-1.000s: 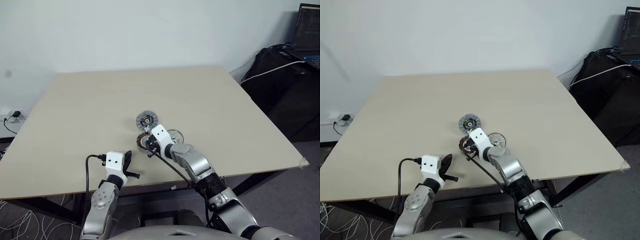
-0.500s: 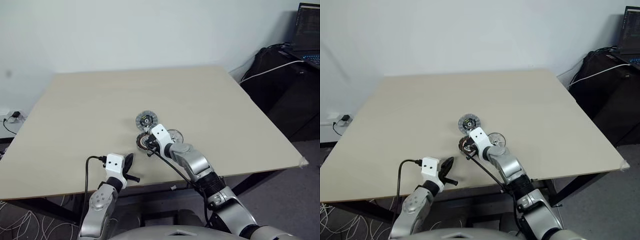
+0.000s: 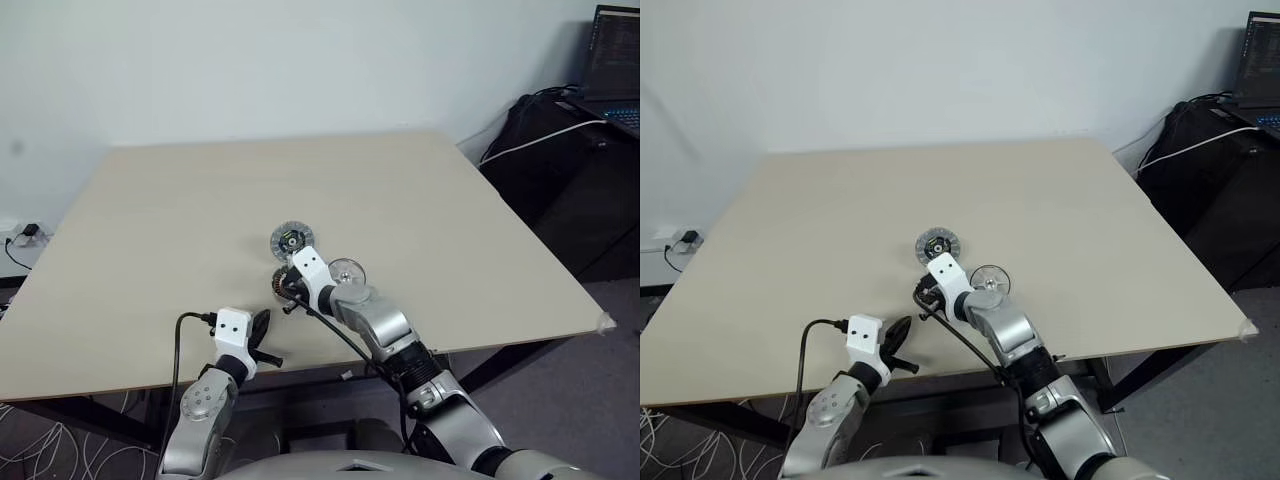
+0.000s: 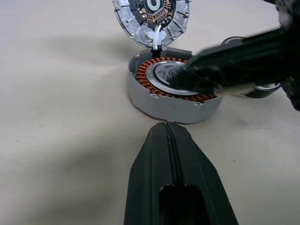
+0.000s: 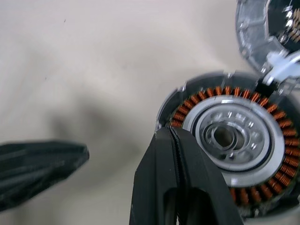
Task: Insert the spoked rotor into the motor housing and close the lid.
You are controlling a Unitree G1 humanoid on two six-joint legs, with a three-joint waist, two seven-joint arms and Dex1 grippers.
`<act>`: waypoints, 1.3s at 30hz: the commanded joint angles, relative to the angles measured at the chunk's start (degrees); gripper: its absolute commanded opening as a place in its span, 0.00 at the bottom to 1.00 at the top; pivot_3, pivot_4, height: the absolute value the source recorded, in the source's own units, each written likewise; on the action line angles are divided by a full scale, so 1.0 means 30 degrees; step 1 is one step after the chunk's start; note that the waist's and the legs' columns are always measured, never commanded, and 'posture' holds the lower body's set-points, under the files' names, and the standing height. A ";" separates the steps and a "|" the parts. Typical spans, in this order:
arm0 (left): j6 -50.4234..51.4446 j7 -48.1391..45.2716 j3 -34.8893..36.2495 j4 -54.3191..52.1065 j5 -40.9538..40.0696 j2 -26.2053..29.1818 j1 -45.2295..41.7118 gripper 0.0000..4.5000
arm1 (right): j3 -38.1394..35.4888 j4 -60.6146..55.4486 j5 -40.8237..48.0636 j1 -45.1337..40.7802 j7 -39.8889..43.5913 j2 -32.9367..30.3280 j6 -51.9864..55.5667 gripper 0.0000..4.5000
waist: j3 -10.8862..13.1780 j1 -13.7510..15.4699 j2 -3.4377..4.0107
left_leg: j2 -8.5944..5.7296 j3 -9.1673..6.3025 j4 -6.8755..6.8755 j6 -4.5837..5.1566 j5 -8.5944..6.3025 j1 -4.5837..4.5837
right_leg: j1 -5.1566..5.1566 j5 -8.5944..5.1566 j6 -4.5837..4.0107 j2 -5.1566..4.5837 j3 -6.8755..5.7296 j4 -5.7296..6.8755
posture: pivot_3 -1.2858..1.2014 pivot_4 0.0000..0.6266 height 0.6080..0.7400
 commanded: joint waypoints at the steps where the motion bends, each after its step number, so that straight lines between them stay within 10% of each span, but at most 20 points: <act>1: -0.0139 -0.0109 -0.0050 -0.0640 -0.0184 0.0050 -0.0170 0.00 | -0.0641 0.0725 -0.0107 -0.0831 -0.0537 0.0311 -0.0858 0.01 | 0.0000 0.0003 0.0001 | 0.0000 -0.0003 -0.0003 -0.0004 0.0001 0.0000 | 0.0000 0.0000 -0.0001 0.0000 -0.0001 0.0000 | 0.52 0.00 1.00; 39: -0.0157 0.0026 -0.0071 -0.0587 -0.0296 -0.0150 -0.0333 0.00 | -0.1287 0.2605 -0.1043 -0.1371 -0.1481 0.0125 -0.2358 0.01 | -0.0007 -0.0063 0.0024 | -0.0003 -0.0010 -0.0047 0.0013 0.0037 0.0006 | -0.0021 -0.0009 -0.0024 0.0001 0.0002 0.0017 | 0.52 0.00 1.00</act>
